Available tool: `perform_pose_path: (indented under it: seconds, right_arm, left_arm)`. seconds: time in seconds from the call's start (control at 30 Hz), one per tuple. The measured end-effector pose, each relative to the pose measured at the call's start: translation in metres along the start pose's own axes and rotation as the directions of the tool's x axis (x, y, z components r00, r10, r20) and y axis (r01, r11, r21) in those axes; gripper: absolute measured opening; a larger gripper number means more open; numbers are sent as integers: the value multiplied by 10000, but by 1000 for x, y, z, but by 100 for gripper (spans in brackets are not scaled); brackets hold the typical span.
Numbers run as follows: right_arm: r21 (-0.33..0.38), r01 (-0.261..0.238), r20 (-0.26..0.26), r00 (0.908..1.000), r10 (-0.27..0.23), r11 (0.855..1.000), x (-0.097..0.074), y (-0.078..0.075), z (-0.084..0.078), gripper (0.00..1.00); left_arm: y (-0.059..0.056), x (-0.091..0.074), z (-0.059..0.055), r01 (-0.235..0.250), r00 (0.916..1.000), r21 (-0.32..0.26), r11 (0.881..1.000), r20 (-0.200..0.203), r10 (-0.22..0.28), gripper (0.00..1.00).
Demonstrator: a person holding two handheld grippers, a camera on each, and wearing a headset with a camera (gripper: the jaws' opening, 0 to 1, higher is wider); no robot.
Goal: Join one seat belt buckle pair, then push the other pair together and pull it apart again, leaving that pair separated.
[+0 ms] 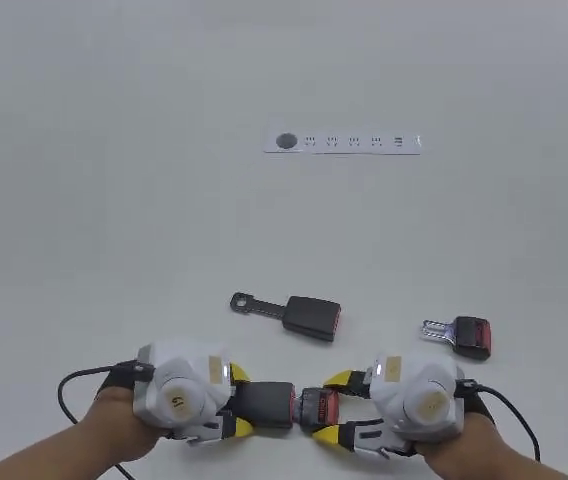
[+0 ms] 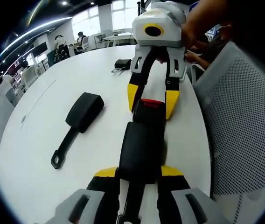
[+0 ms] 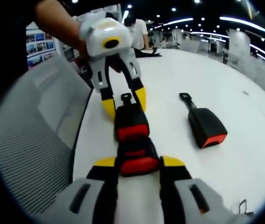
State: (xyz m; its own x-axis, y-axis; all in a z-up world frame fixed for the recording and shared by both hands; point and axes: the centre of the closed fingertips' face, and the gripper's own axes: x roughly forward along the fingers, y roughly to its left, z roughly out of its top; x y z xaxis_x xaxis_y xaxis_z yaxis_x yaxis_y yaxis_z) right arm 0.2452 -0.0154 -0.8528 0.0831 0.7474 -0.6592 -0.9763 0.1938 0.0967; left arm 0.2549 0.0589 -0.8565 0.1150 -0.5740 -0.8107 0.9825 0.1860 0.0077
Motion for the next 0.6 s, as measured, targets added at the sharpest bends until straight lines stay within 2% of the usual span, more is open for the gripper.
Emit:
perform_pose_path:
  seconds: [0.27,0.43,0.6]
  right_arm:
    - [-516,9,124,9999,-2,9987,-1,1,0,33]
    - [-451,-2,205,9998,11,9990,-1,0,0,32]
    - [-408,16,321,9995,-3,9992,-1,0,0,32]
  left_arm:
    - [-1,-2,-2,306,9995,272,9992,118,-309,30]
    - [-2,-3,-3,448,9987,484,9978,206,-459,30]
    - [-3,-4,-4,539,9980,431,9976,312,-553,30]
